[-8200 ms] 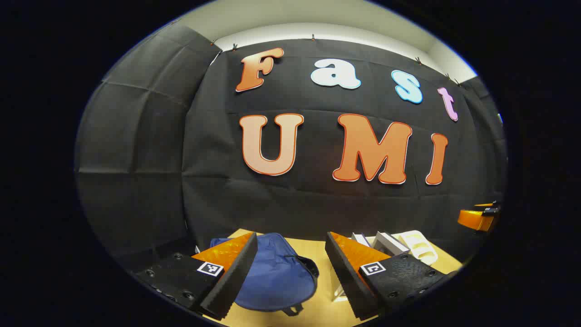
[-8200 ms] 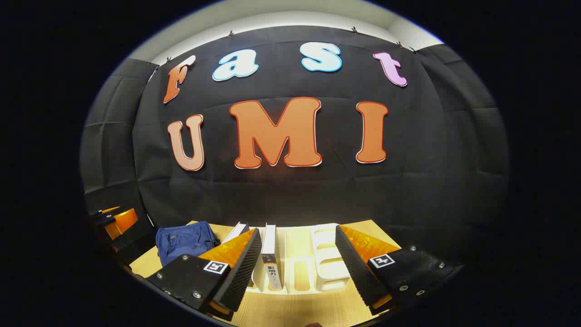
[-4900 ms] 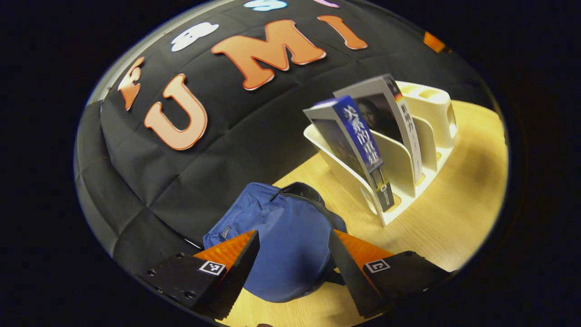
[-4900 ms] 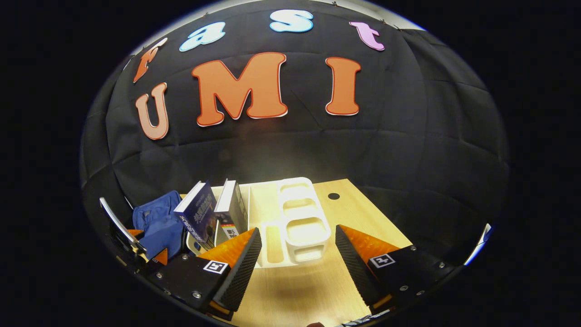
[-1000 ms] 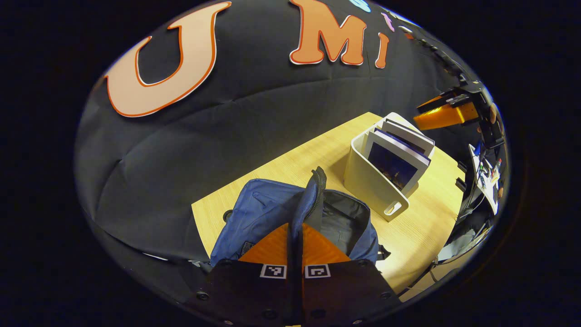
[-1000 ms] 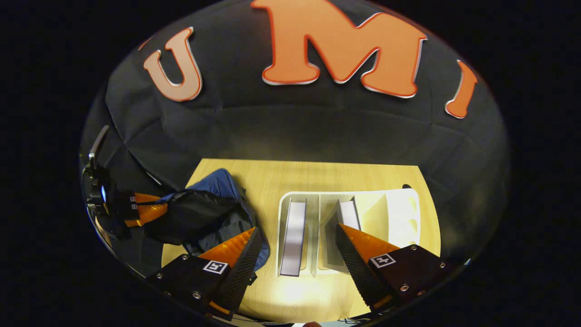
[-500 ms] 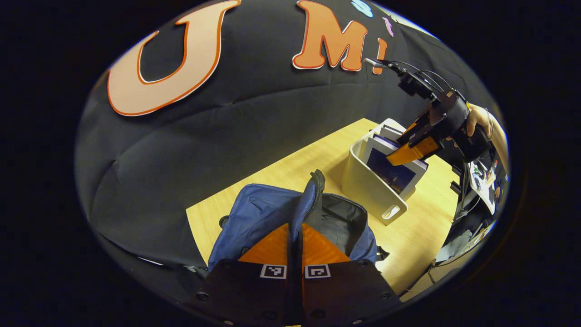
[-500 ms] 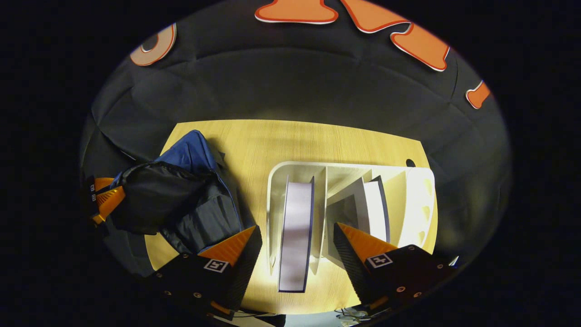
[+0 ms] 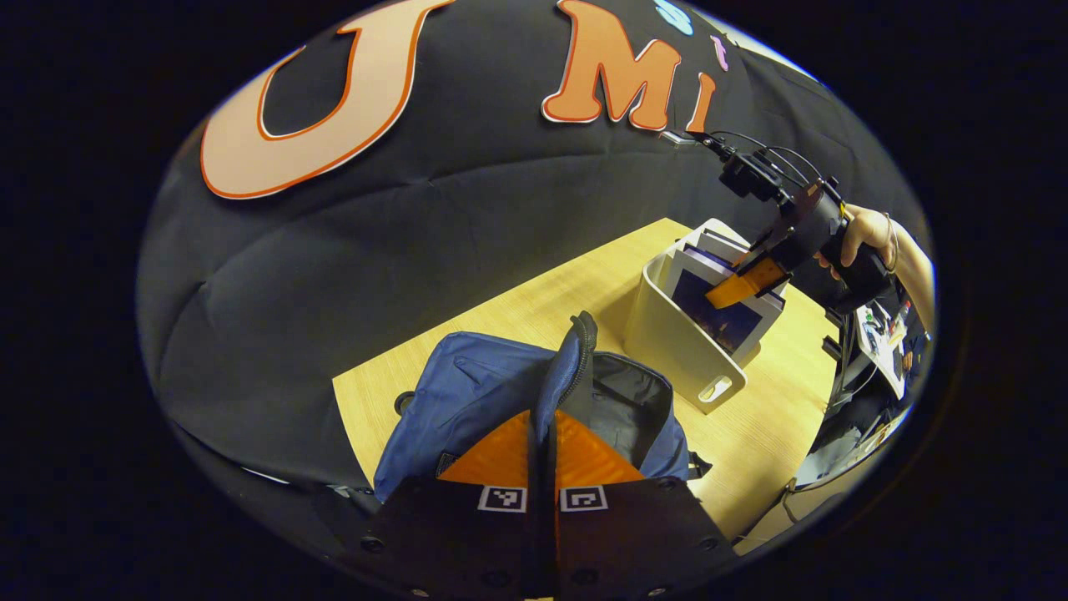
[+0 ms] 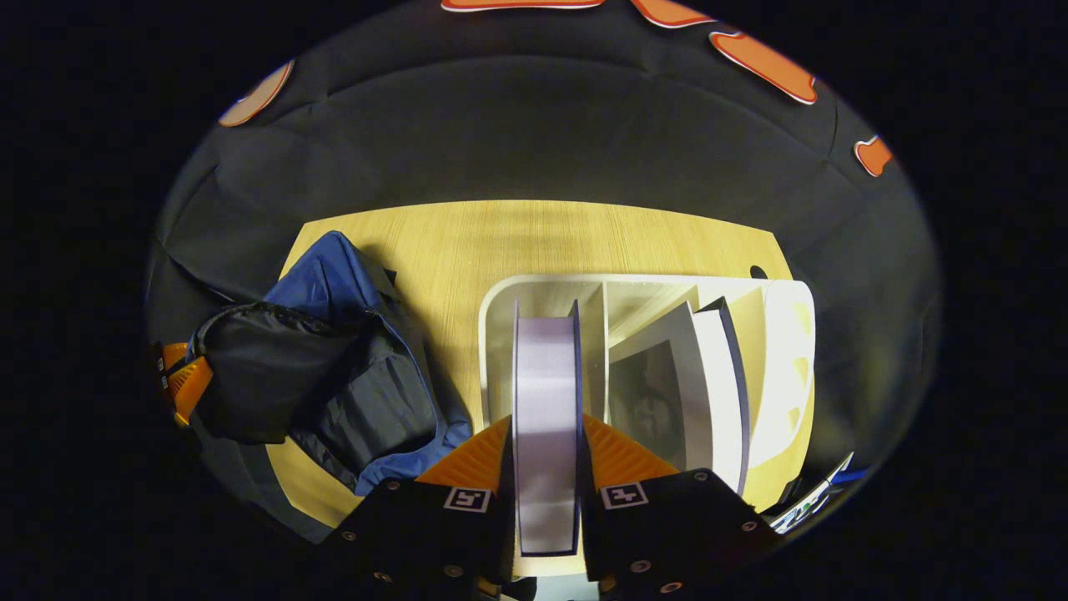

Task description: Open the schoolbag, grab two books from the bookshelf and put them into the schoolbag.

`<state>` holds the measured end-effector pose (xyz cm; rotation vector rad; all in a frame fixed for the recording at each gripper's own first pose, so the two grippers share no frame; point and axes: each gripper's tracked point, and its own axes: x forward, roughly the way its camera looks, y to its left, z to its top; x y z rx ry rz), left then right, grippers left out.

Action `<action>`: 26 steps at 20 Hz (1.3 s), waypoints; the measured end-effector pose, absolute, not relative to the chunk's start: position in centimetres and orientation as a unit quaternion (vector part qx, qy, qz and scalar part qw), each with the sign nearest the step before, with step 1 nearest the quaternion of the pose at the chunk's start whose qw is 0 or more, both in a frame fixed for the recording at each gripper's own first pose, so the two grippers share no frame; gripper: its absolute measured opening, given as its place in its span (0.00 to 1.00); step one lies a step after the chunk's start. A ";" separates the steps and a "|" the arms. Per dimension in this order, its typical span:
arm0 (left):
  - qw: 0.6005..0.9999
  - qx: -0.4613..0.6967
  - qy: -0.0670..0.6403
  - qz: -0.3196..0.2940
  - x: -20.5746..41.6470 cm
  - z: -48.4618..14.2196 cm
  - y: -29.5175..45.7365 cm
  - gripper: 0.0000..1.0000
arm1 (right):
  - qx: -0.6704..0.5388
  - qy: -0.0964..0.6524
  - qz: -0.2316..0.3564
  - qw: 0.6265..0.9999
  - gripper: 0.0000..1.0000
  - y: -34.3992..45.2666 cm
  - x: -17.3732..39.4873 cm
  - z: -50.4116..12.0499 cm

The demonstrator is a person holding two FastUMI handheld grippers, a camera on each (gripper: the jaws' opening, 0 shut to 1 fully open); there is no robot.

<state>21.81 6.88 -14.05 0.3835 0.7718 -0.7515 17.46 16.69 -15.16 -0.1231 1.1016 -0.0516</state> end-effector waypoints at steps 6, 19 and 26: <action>0.839 0.183 0.369 -0.354 21.8 -14.1 6.8 0.00 | -0.020 0.486 -0.005 0.874 0.30 17.7 17.1 -10.8; 0.849 0.172 0.374 -0.332 21.7 -14.0 6.5 0.01 | 0.049 0.335 0.051 0.940 0.29 17.7 9.1 4.1; 0.852 0.173 0.359 -0.339 20.8 -12.7 5.5 0.01 | 0.221 0.355 0.128 0.899 0.29 22.5 6.0 -2.1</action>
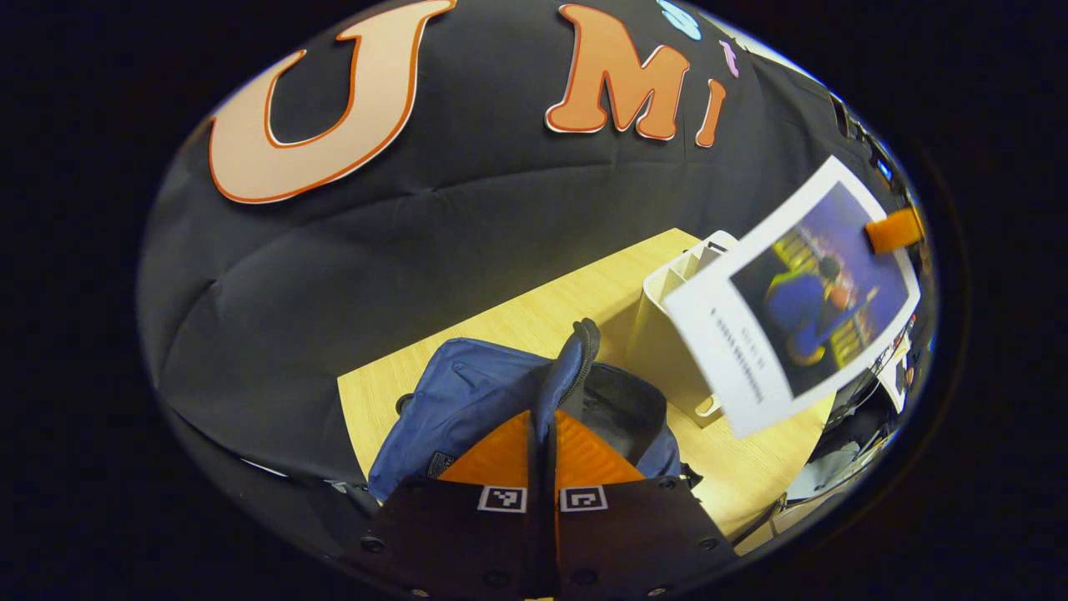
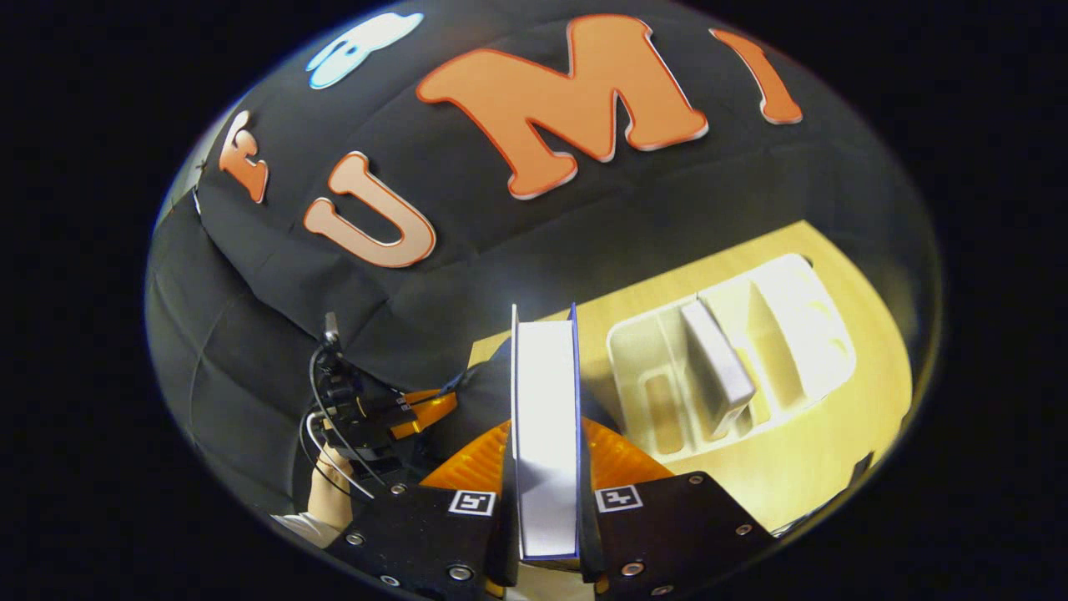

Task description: Open the schoolbag, grab two books from the bookshelf and put them into the schoolbag.

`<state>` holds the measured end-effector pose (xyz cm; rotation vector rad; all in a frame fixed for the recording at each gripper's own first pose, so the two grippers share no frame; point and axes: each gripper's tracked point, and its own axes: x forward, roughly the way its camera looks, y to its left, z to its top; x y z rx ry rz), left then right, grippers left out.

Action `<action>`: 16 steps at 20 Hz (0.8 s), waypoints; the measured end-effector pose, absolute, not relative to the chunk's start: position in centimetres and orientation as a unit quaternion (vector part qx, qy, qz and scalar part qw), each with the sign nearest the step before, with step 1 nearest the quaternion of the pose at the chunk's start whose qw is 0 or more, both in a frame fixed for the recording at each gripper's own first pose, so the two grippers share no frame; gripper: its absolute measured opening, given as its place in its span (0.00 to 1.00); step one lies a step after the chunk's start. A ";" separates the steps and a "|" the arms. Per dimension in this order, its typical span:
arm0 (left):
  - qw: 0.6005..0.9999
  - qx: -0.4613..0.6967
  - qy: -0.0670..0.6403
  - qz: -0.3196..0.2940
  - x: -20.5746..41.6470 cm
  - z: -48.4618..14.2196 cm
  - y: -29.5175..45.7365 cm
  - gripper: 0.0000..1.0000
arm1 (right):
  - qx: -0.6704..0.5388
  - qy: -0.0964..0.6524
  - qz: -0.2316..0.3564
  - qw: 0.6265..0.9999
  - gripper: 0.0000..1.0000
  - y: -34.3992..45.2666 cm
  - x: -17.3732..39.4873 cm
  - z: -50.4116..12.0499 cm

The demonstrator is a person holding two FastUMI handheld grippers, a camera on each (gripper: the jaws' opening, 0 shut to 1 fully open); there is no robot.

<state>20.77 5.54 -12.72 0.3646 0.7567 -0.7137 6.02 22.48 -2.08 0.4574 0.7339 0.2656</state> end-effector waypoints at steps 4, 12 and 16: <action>0.850 0.182 0.358 -0.342 20.5 -11.9 4.9 0.00 | 0.278 0.397 0.119 0.866 0.29 26.1 8.2 -11.2; 0.844 0.190 0.361 -0.348 19.1 -11.2 3.6 0.00 | 0.374 0.383 0.060 0.842 0.29 31.0 14.1 -21.1; 0.838 0.195 0.366 -0.355 18.7 -11.1 2.9 0.00 | 0.424 0.364 0.072 0.826 0.29 35.4 16.5 -23.0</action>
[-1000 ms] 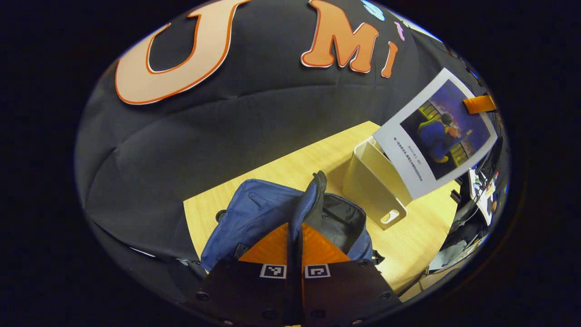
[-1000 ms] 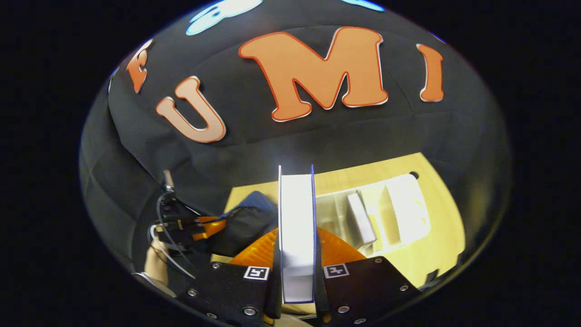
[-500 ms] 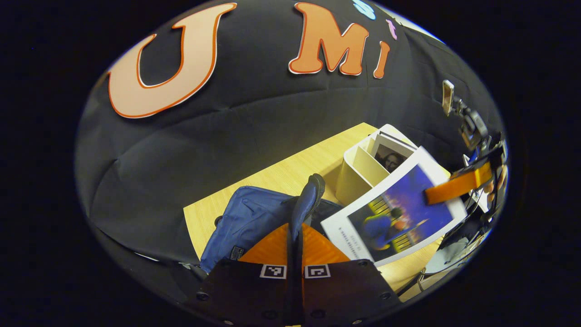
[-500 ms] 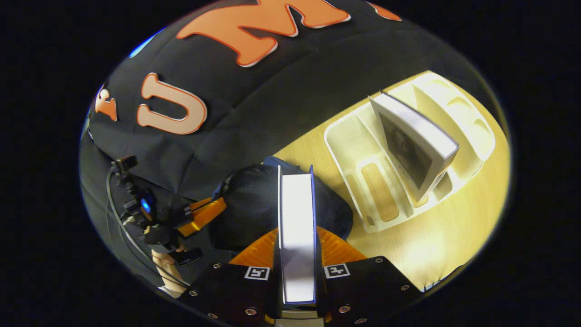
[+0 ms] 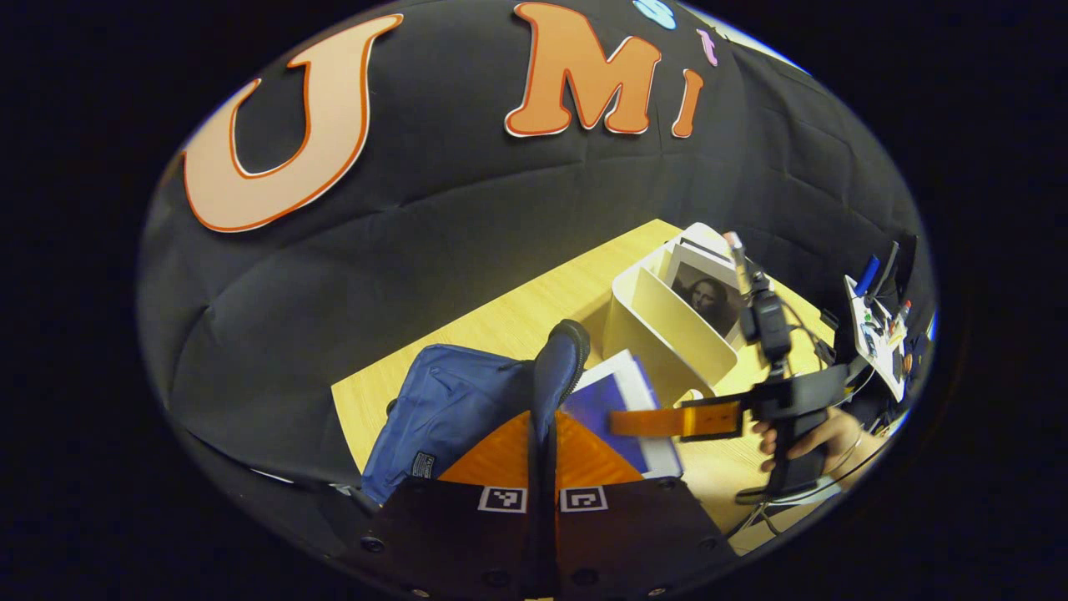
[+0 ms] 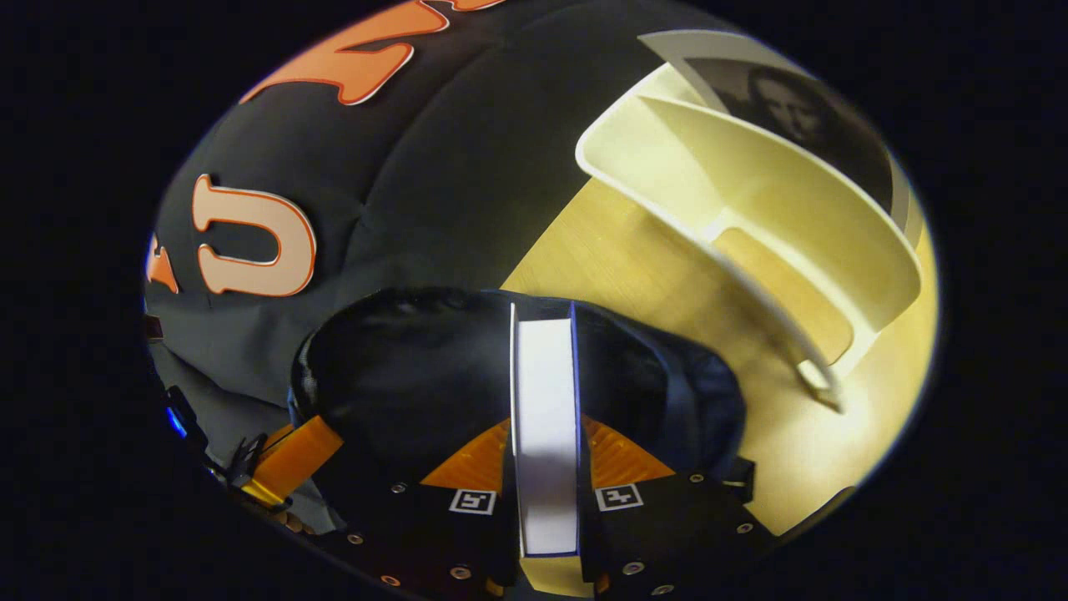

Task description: Open the schoolbag, grab two books from the bookshelf and put them into the schoolbag.

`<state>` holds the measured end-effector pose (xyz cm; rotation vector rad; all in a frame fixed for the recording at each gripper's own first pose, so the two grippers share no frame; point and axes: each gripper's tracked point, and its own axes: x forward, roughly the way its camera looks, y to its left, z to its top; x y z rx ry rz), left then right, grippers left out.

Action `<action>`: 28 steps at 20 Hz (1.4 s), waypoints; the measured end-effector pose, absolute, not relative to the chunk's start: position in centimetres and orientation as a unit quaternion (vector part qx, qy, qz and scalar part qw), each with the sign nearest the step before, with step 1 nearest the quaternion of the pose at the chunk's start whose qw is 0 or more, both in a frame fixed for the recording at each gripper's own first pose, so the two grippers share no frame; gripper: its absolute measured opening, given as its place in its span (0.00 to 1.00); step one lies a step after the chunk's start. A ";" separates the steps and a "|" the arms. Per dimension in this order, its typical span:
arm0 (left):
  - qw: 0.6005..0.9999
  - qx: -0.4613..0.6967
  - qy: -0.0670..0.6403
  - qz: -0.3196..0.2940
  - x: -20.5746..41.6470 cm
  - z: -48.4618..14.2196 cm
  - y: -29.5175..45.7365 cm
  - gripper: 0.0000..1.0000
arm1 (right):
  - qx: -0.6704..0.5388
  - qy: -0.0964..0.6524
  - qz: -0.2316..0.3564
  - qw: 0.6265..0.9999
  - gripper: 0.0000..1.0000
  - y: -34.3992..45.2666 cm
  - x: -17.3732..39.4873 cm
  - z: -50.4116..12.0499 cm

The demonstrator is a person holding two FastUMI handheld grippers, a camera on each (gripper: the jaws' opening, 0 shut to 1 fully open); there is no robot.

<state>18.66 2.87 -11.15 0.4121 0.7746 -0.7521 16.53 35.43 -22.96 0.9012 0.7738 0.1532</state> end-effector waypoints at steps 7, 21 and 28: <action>0.832 0.194 0.361 -0.374 18.1 -11.0 1.5 0.01 | 0.453 0.354 0.054 0.817 0.30 38.7 17.8 -24.7; 0.835 0.185 0.366 -0.367 19.0 -11.3 2.8 0.00 | 0.373 0.395 0.040 0.838 0.97 35.1 16.6 -21.0; 0.840 0.178 0.365 -0.360 18.9 -11.5 3.2 0.01 | 0.292 0.385 0.112 0.868 0.97 32.1 11.2 -16.7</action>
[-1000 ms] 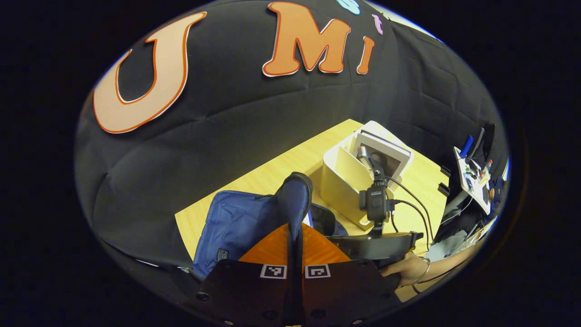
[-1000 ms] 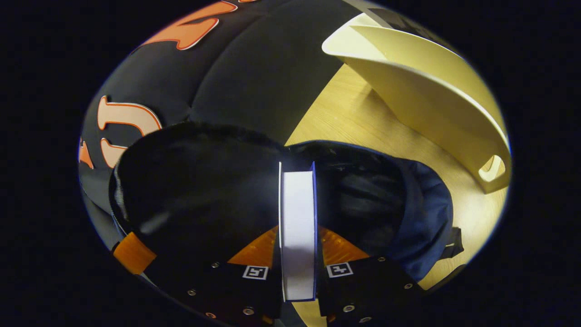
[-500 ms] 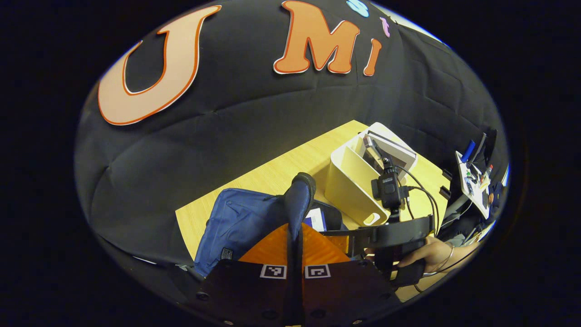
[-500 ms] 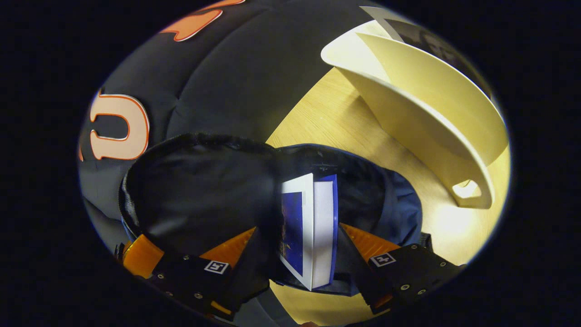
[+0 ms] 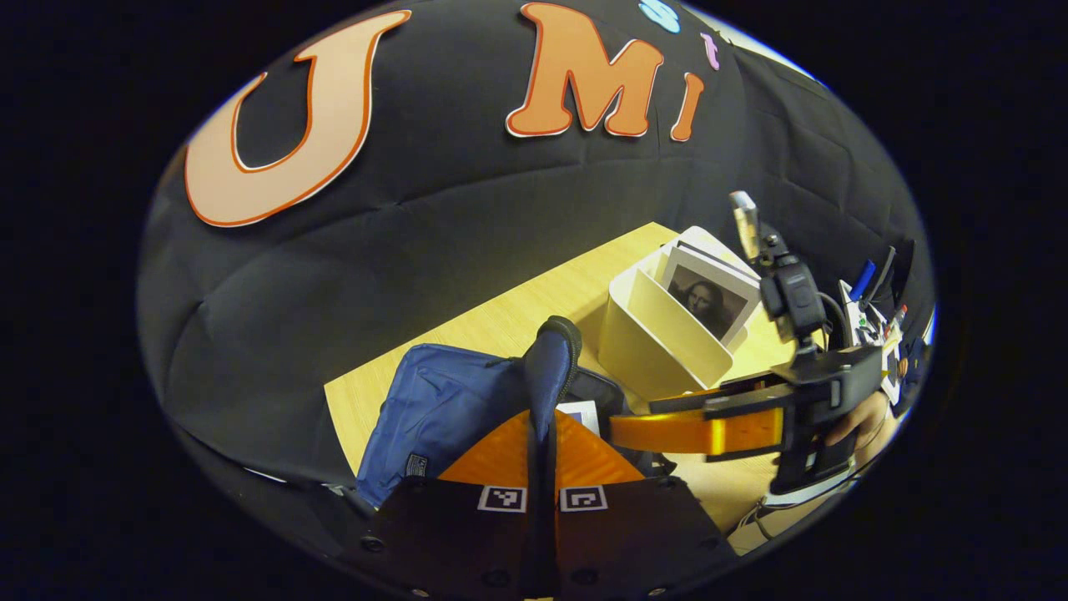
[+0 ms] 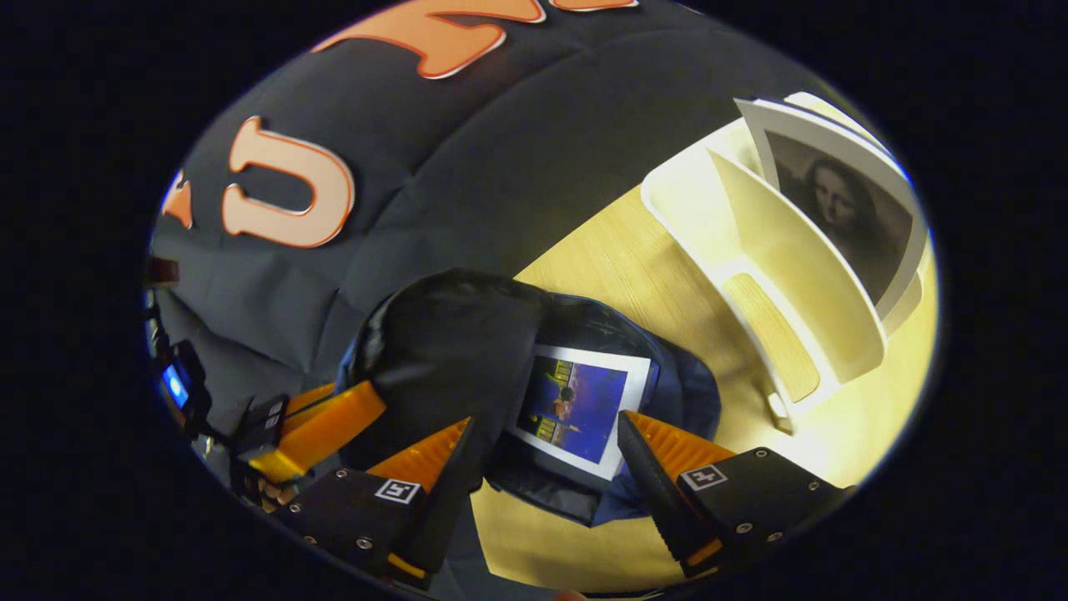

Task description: Open the schoolbag, grab two books from the bookshelf and put them into the schoolbag.

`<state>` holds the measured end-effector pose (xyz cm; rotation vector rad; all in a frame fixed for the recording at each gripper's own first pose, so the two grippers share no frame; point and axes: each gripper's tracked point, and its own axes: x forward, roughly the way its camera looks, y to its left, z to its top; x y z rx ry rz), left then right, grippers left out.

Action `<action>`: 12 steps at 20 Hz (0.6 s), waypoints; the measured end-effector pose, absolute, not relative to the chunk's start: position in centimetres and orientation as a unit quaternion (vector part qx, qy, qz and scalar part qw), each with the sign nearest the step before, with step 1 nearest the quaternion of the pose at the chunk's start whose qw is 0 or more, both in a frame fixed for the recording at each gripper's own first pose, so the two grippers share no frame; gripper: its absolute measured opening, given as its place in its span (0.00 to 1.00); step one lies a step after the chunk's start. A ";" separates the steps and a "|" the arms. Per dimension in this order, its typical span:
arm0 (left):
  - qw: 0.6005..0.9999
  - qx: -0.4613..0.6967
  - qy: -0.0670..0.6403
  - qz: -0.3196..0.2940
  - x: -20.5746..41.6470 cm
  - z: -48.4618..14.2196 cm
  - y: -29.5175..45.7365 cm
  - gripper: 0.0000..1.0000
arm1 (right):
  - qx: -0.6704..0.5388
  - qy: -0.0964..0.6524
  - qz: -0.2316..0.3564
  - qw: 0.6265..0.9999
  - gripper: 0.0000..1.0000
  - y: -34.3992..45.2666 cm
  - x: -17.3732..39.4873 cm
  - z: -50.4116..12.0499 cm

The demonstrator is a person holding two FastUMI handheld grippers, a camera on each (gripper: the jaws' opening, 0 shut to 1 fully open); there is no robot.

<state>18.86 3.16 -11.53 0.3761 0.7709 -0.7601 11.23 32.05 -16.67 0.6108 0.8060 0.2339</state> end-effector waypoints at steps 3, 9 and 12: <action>0.841 0.179 0.364 -0.359 18.8 -11.7 2.8 0.01 | 0.241 0.391 0.102 0.883 0.97 28.9 8.2 -17.5; 0.841 0.180 0.367 -0.354 18.5 -12.0 2.6 0.00 | 0.170 0.392 0.047 0.903 0.98 19.3 3.9 -17.1; 0.842 0.182 0.366 -0.353 18.3 -12.2 2.4 0.01 | 0.113 0.392 0.013 0.913 0.97 14.1 2.6 -15.6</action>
